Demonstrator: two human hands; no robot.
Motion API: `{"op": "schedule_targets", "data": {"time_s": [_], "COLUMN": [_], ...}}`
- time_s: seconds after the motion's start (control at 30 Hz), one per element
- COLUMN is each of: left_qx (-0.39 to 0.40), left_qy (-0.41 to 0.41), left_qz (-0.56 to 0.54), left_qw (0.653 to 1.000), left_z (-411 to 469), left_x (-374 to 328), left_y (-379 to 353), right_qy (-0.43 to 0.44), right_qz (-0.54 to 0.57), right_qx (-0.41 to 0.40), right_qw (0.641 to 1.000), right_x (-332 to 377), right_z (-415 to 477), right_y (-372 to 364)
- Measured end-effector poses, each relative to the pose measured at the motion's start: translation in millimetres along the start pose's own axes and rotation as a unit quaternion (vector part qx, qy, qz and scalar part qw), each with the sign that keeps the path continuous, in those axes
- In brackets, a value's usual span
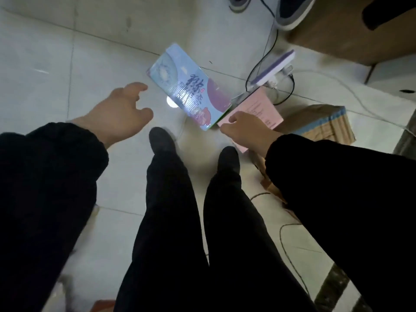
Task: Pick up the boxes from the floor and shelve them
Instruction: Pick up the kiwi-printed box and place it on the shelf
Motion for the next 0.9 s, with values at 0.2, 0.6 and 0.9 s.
{"op": "schedule_targets", "data": {"time_s": [0.2, 0.6, 0.9], "left_qx": [-0.019, 0.033, -0.052], "left_qy": [-0.019, -0.028, 0.035], "left_qz": [0.048, -0.117, -0.336], "left_qw": [0.998, 0.992, 0.940], "left_z": [138, 244, 83], "left_x": [-5, 11, 68], "left_y": [13, -8, 9], "right_qy": [-0.043, -0.066, 0.006], "right_qz": [0.264, 0.535, 0.555], "right_qx": [-0.069, -0.090, -0.058], "right_qw": [0.961, 0.838, 0.830], "right_x": [-23, -35, -6], "right_z": [93, 164, 85], "right_y": [-14, -48, -47]}}
Point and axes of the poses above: each hand's wrist, its own z-axis towards the middle knuckle, its own y-axis out of the back of the hand, x = y × z, the point moved 8 cm from there along z, towards the middle knuckle, and after that the axes turned 10 degrees about x, right-handed, at the moved point
